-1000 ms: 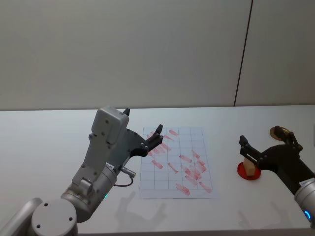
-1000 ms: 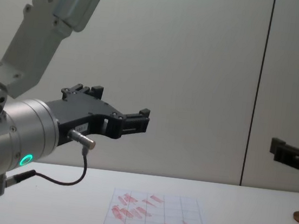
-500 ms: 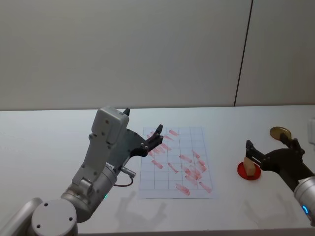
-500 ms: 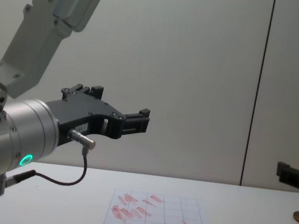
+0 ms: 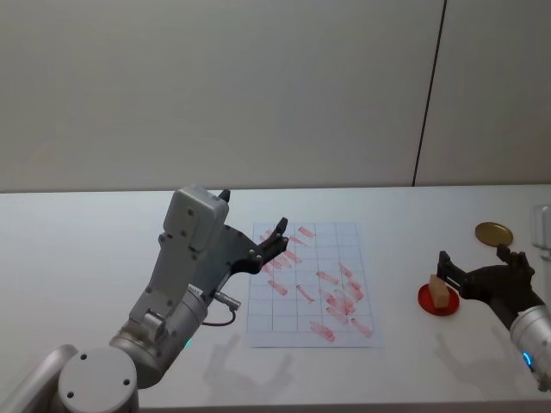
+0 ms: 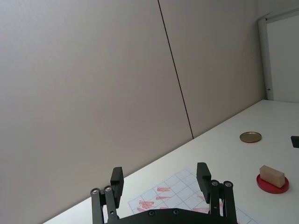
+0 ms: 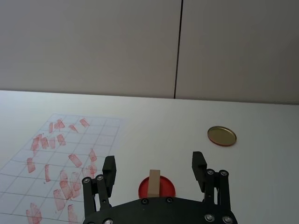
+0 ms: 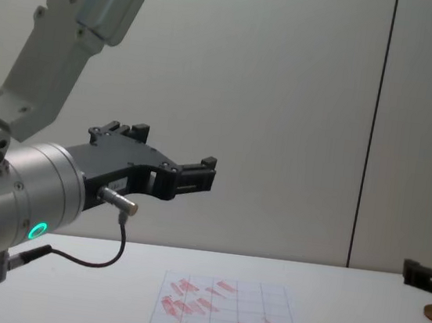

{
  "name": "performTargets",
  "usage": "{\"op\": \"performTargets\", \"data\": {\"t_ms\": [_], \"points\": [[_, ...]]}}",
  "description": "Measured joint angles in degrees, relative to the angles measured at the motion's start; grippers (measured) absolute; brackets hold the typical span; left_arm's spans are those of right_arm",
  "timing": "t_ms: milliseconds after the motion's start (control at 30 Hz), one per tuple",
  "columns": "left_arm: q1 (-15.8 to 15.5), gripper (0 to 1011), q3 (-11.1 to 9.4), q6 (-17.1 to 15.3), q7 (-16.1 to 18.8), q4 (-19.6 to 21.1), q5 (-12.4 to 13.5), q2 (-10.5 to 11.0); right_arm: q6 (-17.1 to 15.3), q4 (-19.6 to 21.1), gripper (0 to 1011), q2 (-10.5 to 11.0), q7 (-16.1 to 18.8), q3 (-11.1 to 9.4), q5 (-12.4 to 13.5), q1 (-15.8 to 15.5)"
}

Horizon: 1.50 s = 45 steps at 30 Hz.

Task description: Use the one hand to pick up the stamp and affix it onto the A4 paper.

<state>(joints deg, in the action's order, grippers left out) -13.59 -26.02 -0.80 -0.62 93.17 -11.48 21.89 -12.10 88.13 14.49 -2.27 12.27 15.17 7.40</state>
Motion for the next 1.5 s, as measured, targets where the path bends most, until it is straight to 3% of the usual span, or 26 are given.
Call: {"op": "performTargets", "data": {"t_ms": [700,1500], "points": [[0.0,993,0.0,0.0,0.0,0.0,0.0,0.0,-3.2,-11.0,1001,-3.93,-2.38,0.61,0.11,6.02],[0.0,993,0.0,0.0,0.0,0.0,0.0,0.0,-2.36,-25.38,1001,-7.47,-1.91,1.01,-0.91,13.6]]}}
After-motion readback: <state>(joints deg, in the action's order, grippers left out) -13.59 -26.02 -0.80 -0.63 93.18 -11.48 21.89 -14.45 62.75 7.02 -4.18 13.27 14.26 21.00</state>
